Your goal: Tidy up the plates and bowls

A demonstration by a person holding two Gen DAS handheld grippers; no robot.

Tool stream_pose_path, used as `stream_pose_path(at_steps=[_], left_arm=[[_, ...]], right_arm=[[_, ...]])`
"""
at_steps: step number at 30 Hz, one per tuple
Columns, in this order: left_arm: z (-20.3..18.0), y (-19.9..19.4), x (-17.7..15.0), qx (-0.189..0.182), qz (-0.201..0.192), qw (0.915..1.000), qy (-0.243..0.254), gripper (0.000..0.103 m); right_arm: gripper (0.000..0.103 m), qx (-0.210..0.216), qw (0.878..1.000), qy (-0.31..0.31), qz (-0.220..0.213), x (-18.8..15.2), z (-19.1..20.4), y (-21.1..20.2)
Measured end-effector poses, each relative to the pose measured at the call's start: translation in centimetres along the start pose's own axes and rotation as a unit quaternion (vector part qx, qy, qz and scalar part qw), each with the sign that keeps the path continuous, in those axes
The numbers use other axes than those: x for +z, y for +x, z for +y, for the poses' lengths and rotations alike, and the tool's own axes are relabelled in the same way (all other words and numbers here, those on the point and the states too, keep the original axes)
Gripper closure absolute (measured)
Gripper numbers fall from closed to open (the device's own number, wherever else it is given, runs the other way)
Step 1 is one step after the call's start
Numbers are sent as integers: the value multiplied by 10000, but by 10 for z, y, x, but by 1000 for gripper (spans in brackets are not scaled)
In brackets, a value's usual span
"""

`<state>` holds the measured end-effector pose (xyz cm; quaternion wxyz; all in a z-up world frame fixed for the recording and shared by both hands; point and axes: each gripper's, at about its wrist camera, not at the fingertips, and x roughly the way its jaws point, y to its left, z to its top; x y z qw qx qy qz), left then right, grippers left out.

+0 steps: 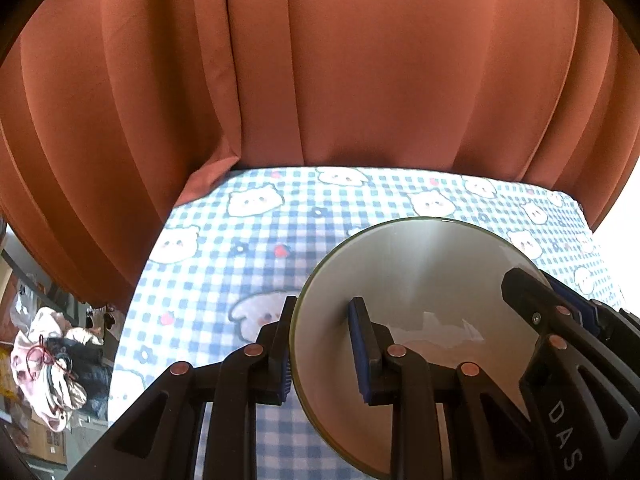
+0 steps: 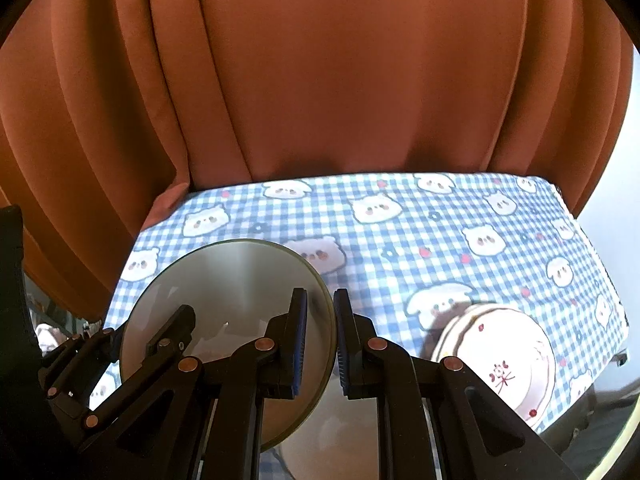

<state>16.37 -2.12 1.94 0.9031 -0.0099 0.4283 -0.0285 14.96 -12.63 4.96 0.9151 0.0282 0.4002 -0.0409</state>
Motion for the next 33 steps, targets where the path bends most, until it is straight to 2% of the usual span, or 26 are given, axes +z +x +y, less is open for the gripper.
stream_pose_path(at_steps=[16, 33], left_arm=[[-49, 12, -61, 353, 370, 9986, -119, 80], [-72, 27, -94, 695, 708, 9946, -312, 80]], right_arm=[[86, 357, 9979, -302, 455, -54, -58, 10], [86, 659, 9917, -651, 895, -82, -84, 38]])
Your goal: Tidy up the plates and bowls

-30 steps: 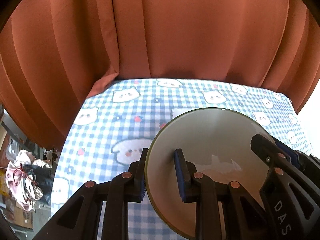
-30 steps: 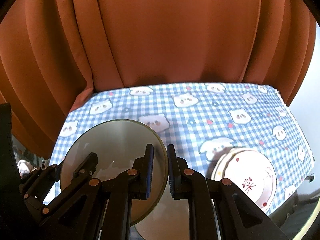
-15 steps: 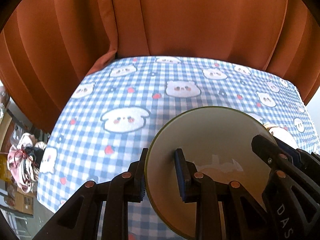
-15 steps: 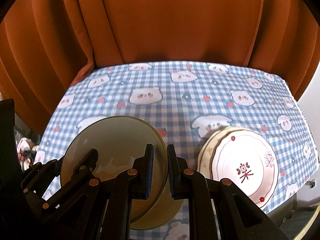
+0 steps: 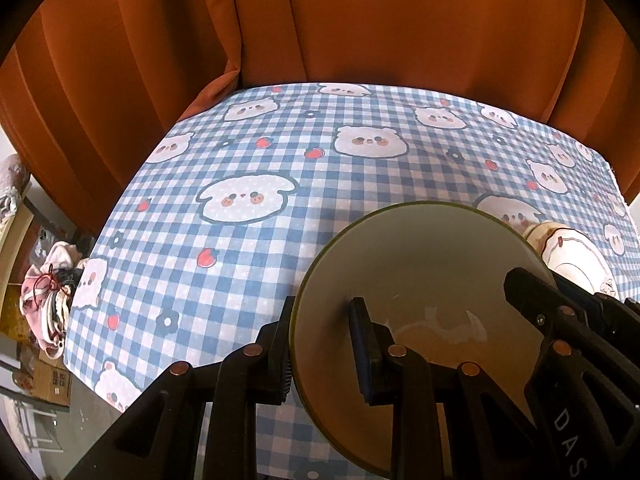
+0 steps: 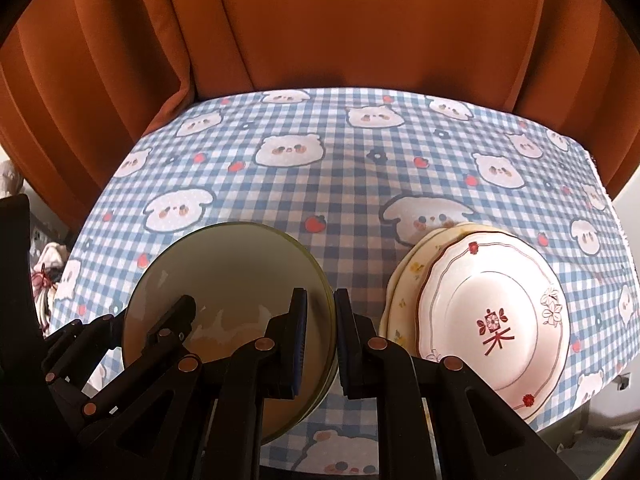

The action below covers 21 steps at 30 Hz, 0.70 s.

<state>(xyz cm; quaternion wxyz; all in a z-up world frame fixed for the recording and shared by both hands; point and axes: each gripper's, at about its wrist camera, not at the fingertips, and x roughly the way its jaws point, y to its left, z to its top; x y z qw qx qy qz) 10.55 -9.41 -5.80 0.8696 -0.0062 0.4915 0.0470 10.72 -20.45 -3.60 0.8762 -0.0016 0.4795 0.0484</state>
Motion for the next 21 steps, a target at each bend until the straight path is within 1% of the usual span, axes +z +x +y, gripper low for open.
stream_pose_path(at_steps=[6, 16, 19, 21], left_arm=[[-3, 7, -3, 55, 110, 9999, -107, 80], [-8, 6, -5, 214, -92, 9996, -150, 80], [-8, 6, -6, 153, -85, 9998, -130, 74], [-7, 5, -6, 103, -54, 9998, -139, 72]], right_arm=[[86, 20, 9998, -186, -12, 0, 0, 5], [86, 155, 9995, -277, -71, -1, -6, 11], [86, 179, 9994, -295, -81, -2, -6, 11], [86, 178, 9993, -317, -84, -2, -6, 10]])
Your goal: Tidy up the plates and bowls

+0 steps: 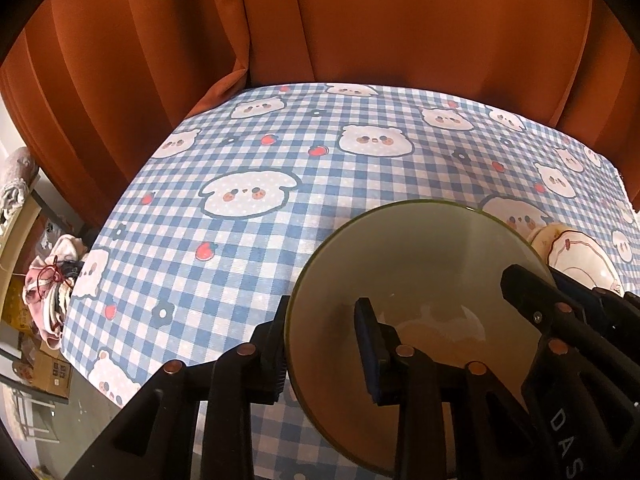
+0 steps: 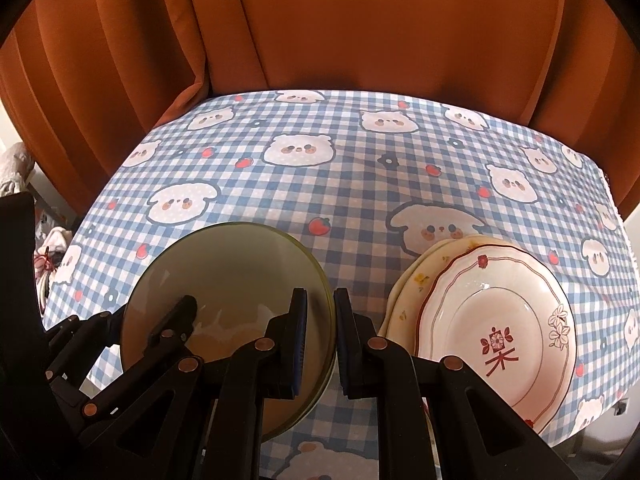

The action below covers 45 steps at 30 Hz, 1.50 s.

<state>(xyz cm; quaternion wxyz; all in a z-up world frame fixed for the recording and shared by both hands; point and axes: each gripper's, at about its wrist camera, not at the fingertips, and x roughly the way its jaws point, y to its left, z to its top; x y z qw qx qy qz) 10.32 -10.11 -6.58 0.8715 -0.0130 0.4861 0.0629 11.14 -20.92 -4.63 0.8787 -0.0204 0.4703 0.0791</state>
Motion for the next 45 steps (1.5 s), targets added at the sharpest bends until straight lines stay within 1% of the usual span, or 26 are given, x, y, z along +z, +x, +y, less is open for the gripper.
stream_pose_path(at_steps=[6, 8, 10, 12, 13, 14, 16, 17, 21, 22, 23, 26, 30, 33, 38, 43, 45], left_arm=[[0, -1, 0, -141, 123, 9998, 45, 60], [2, 0, 1, -184, 176, 9996, 78, 49], [4, 0, 1, -252, 215, 9994, 136, 46], [6, 1, 3, -356, 239, 9989, 201, 40], [6, 3, 4, -405, 254, 9986, 241, 37], [6, 4, 4, -452, 284, 9982, 275, 37], [7, 10, 5, -575, 381, 9971, 316, 36], [7, 12, 6, -636, 428, 9965, 339, 36], [7, 24, 8, -968, 652, 9921, 456, 37], [7, 27, 8, -1029, 709, 9910, 483, 38], [7, 30, 7, -1104, 771, 9896, 507, 42], [7, 34, 10, -1362, 842, 9854, 586, 44], [8, 37, 13, -1529, 949, 9816, 641, 44], [9, 39, 14, -1576, 1030, 9801, 636, 44], [7, 38, 15, -1502, 1082, 9801, 722, 44], [6, 38, 16, -1354, 1139, 9819, 671, 43], [4, 37, 16, -1228, 1137, 9838, 643, 44]], right_arm=[[85, 68, 9999, 89, 113, -1, -2, -2], [76, 79, 9997, 144, 182, -1, -3, -1], [69, 91, 9994, 242, 238, -2, -5, 0], [64, 57, 9991, 313, 264, -3, -6, -1], [59, 45, 9990, 367, 267, -3, -7, -1], [53, 56, 9987, 420, 266, -3, -8, -1], [47, 59, 9979, 590, 248, -4, -11, -2], [46, 22, 9976, 642, 256, -4, -12, -2], [45, -173, 9951, 899, 363, -4, -15, 0], [45, -208, 9944, 959, 391, -4, -15, 2], [45, -247, 9936, 1020, 427, -5, -15, 3], [45, -376, 9910, 1164, 540, -8, -14, 7], [45, -432, 9871, 1397, 652, -10, -13, 11], [45, -397, 9853, 1539, 625, -11, -13, 12], [45, -269, 9807, 1803, 712, -13, -20, 20], [45, 128, 9789, 1864, 832, -12, -25, 36], [46, 292, 9782, 1850, 900, -11, -27, 41]])
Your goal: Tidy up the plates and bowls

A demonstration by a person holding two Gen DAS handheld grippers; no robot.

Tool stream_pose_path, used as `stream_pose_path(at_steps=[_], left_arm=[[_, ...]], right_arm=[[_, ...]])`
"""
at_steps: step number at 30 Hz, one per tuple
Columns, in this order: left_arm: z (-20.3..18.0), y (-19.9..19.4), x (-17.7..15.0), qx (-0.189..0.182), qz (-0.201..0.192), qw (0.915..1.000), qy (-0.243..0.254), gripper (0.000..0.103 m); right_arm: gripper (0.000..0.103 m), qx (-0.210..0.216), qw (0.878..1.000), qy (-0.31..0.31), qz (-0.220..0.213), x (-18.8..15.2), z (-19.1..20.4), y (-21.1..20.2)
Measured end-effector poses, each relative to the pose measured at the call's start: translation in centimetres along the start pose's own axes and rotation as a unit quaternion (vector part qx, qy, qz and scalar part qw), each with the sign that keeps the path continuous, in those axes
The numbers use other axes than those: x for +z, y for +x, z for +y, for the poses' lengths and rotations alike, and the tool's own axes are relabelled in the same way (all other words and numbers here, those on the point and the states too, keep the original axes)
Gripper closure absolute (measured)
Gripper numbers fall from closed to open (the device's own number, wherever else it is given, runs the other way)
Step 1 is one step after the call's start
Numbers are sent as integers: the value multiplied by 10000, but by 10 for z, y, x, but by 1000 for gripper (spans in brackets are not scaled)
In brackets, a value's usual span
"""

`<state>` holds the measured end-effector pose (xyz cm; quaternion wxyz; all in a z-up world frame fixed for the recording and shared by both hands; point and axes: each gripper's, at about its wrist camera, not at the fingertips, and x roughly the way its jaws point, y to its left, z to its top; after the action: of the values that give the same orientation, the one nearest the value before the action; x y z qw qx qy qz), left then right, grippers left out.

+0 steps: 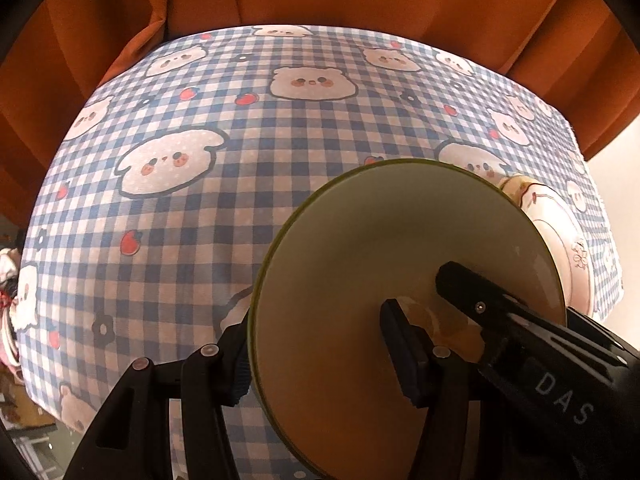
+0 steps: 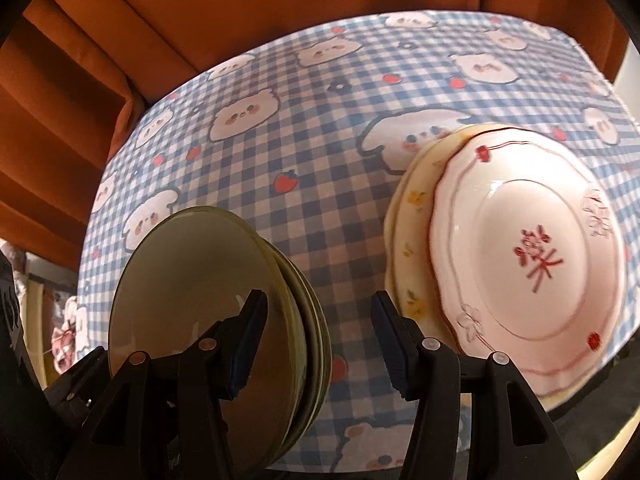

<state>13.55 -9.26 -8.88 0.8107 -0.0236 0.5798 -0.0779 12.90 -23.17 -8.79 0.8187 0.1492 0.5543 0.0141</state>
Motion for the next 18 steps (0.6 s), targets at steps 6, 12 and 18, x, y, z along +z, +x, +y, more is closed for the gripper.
stream_pose_path(at_steps=[6, 12, 18], left_arm=[[-6, 0, 1, 302, 55, 9994, -168, 44], [-9, -1, 3, 430, 171, 9985, -278, 45], [-6, -3, 2, 429, 213, 9978, -454, 48]], right_arm=[[58, 633, 9974, 11, 357, 5, -10, 12], [72, 924, 9936, -229, 606, 11, -6, 16], [71, 794, 9940, -417, 623, 14, 1, 14]])
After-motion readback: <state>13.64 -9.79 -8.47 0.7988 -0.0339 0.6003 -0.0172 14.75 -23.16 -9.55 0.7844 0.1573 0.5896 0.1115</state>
